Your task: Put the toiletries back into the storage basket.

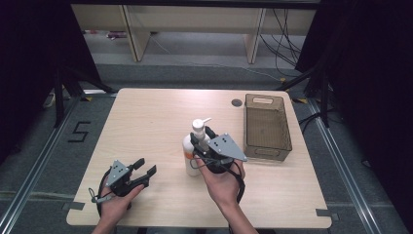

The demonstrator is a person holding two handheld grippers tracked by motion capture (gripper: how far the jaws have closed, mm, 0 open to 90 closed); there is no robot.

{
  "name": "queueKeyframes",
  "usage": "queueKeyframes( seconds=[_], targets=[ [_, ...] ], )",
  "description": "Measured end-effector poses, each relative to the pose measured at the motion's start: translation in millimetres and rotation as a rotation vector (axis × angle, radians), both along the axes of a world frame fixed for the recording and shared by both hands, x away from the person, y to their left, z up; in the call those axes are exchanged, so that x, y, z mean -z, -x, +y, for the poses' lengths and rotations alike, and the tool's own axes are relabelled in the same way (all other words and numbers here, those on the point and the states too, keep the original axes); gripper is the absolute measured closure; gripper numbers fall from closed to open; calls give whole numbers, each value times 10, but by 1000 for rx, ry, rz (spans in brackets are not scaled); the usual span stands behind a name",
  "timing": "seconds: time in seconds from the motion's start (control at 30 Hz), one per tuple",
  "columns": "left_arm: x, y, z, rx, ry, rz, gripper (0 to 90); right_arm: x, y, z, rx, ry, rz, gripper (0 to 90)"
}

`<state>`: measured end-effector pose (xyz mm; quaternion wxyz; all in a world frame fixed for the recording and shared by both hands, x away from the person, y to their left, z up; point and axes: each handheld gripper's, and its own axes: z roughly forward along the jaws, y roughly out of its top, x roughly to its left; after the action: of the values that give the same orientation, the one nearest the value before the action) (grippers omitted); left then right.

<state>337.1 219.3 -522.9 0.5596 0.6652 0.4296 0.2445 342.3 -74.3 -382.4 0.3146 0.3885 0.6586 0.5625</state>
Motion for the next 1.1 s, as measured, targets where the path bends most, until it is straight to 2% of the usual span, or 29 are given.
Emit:
queueKeyframes(
  seconds=[0.27,0.3,0.33,0.5,0.67,0.73,0.83,0.9,1.1],
  targets=[
    [0,3,-8,0,-2,-4,404,-40,-91,44,23,15,18,506],
    [0,3,-6,-1,-2,-3,404,-47,-113,40,24,33,-1,507],
    [0,3,-4,0,-3,-2,404,-51,-117,59,31,16,15,509],
    [0,1,-4,2,-1,0,404,-67,-158,119,34,25,29,535],
    [0,-1,-3,3,0,1,404,-55,-167,133,50,27,15,597],
    [-1,-1,-3,3,-1,1,404,-51,-179,137,44,11,14,599],
    [0,0,-4,4,-1,0,404,-55,-173,133,55,28,8,602],
    [0,-1,-3,4,0,0,404,-54,-166,141,53,13,21,604],
    [-1,0,-4,5,-2,0,405,-55,-167,126,46,6,16,605]
  ],
)
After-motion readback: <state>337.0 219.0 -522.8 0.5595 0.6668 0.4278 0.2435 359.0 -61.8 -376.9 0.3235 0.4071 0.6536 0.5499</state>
